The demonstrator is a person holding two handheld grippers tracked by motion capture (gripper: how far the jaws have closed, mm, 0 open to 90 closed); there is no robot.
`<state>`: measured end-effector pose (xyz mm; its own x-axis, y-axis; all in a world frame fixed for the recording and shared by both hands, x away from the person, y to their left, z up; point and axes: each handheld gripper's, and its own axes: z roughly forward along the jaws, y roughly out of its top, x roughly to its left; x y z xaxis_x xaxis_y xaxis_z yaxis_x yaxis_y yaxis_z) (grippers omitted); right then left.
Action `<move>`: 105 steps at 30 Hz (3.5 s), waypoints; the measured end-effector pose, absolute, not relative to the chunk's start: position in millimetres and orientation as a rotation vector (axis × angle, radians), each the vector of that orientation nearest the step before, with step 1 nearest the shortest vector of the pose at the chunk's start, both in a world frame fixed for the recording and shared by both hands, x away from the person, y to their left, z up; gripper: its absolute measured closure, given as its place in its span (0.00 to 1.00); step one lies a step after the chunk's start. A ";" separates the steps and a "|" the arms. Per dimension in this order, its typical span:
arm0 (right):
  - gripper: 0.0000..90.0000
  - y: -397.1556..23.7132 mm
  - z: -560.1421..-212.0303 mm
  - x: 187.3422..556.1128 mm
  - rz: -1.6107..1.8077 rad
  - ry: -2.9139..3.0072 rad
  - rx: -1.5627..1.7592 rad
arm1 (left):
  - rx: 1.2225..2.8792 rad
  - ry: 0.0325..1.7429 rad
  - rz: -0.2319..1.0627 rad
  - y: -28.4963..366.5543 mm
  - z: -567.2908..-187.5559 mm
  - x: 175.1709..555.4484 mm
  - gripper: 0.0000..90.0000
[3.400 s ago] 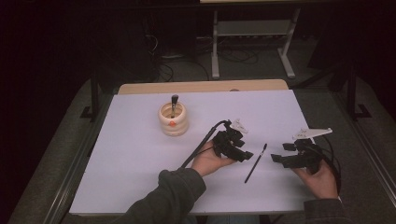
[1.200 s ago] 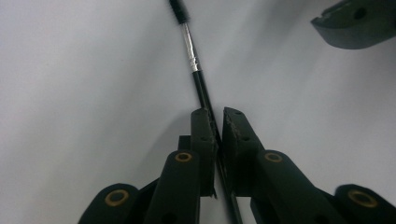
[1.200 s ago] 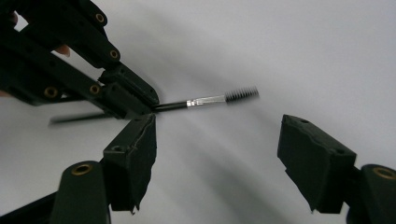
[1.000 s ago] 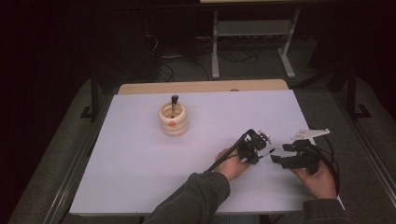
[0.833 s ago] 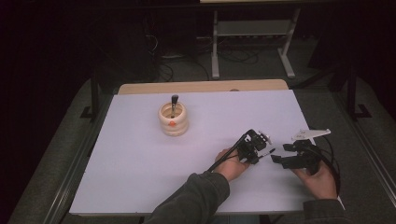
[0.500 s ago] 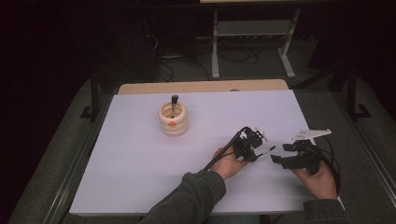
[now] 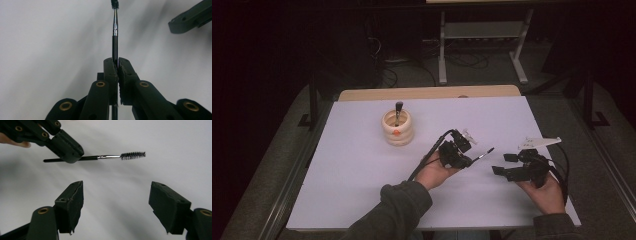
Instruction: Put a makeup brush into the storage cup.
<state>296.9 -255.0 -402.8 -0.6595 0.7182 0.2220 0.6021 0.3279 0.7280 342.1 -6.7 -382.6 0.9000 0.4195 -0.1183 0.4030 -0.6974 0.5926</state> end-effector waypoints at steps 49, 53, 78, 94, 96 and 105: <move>0.93 -150.6 -364.6 326.6 1.595 2.780 0.945 | 2.278 0.406 0.022 76.2 -374.1 311.5 0.94; 0.80 -150.5 -363.5 324.7 1.580 2.743 0.935 | 2.264 0.407 0.008 80.5 -372.8 314.3 0.95; 0.53 -184.7 -379.9 309.4 1.460 2.607 1.024 | 2.094 0.574 0.032 122.6 -356.0 339.5 0.95; 0.46 -200.0 -388.3 303.9 1.401 2.569 1.070 | 2.045 0.658 0.096 148.7 -344.9 354.4 0.95; 0.45 -201.5 -388.7 303.6 1.399 2.562 1.076 | 2.035 0.671 0.101 151.2 -344.0 355.4 0.95; 0.43 -206.9 -390.2 302.8 1.392 2.539 1.092 | 2.020 0.698 0.119 161.5 -341.7 362.0 0.95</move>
